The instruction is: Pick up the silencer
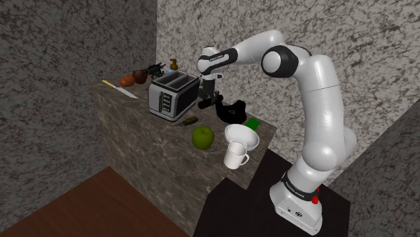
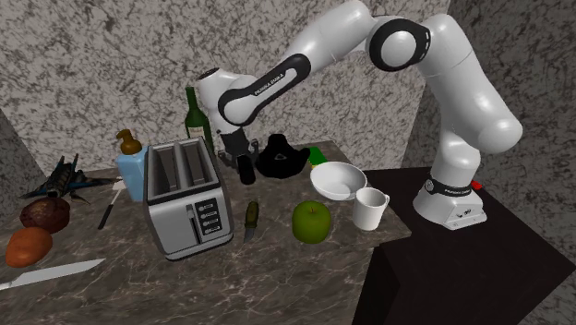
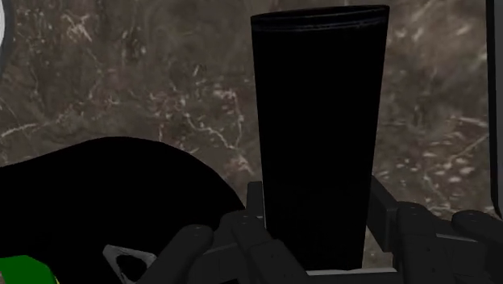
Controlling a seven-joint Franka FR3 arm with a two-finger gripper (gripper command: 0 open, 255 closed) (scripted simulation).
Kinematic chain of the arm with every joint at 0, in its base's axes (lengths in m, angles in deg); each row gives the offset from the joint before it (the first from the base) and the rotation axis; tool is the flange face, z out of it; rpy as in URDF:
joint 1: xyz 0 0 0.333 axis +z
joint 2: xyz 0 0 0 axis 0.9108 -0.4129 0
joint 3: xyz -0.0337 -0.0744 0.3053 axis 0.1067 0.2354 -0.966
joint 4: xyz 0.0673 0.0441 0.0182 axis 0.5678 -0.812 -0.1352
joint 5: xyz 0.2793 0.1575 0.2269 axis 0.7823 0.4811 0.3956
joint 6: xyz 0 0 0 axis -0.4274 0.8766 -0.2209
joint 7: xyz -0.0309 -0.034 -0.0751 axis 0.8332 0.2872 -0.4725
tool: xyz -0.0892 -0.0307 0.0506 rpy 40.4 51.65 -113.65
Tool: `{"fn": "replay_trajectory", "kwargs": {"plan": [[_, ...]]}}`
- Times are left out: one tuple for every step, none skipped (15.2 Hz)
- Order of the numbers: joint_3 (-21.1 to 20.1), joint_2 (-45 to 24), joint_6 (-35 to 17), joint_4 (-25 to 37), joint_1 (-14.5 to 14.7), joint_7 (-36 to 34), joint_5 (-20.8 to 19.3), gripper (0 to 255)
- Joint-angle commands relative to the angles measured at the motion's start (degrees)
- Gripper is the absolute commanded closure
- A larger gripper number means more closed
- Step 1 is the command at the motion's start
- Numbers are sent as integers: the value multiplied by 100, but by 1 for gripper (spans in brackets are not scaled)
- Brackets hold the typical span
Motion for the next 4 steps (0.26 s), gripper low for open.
{"fn": "replay_trajectory", "kwargs": {"plan": [[0, 104, 84, -16, 3, 5, 0, 255], [0, 140, 140, 3, 3, 10, 0, 255], [1, 147, 147, 4, 4, 11, 0, 255], [1, 146, 148, 5, 4, 11, 0, 255]]}}
